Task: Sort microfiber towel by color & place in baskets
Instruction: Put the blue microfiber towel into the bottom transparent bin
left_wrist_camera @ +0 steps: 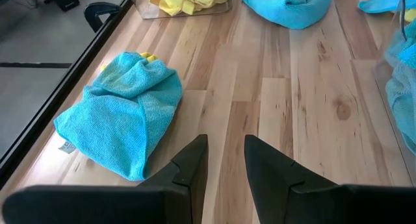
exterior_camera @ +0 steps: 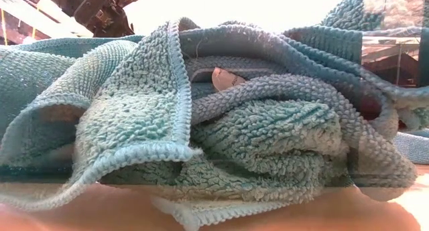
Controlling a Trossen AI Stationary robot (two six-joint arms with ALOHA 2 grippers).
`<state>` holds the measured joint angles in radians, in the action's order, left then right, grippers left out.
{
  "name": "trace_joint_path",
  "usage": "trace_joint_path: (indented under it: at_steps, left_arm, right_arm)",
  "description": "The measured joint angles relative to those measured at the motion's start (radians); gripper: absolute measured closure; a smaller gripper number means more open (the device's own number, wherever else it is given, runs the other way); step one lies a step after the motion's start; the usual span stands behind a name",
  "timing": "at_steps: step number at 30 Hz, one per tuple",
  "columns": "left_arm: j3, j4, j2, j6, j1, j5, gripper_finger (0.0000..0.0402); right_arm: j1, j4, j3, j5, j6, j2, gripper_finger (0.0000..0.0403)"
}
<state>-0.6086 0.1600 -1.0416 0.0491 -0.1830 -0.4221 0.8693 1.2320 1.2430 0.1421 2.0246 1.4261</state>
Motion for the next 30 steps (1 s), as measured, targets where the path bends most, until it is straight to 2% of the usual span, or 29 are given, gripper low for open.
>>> trace_joint_path:
  at_steps: [6, 11, 15, 25, 30]
  left_arm:
    - [0.000, 0.000, 0.000, -0.051, 0.000, 0.000, 0.0314]
    - [0.000, 0.013, 0.000, -0.053, 0.000, 0.000, 0.0314]
    - [0.000, 0.016, 0.000, -0.053, 0.000, 0.000, 0.0314]
    - [0.000, 0.016, 0.000, -0.095, 0.000, 0.000, 0.0314]
    - [0.000, 0.015, 0.000, -0.095, 0.000, 0.000, 0.0314]
  right_arm:
    - [0.055, 0.006, 0.159, -0.016, -0.069, 0.140, 0.0403]
    - [0.079, 0.005, 0.196, -0.159, 0.022, 0.233, 0.0384]
    - [0.100, -0.002, 0.190, -0.180, 0.040, 0.299, 0.0337]
    - [0.103, -0.050, 0.182, -0.177, 0.036, 0.415, 0.0190]
    - [0.103, -0.104, 0.182, -0.173, 0.030, 0.467, 0.0146]
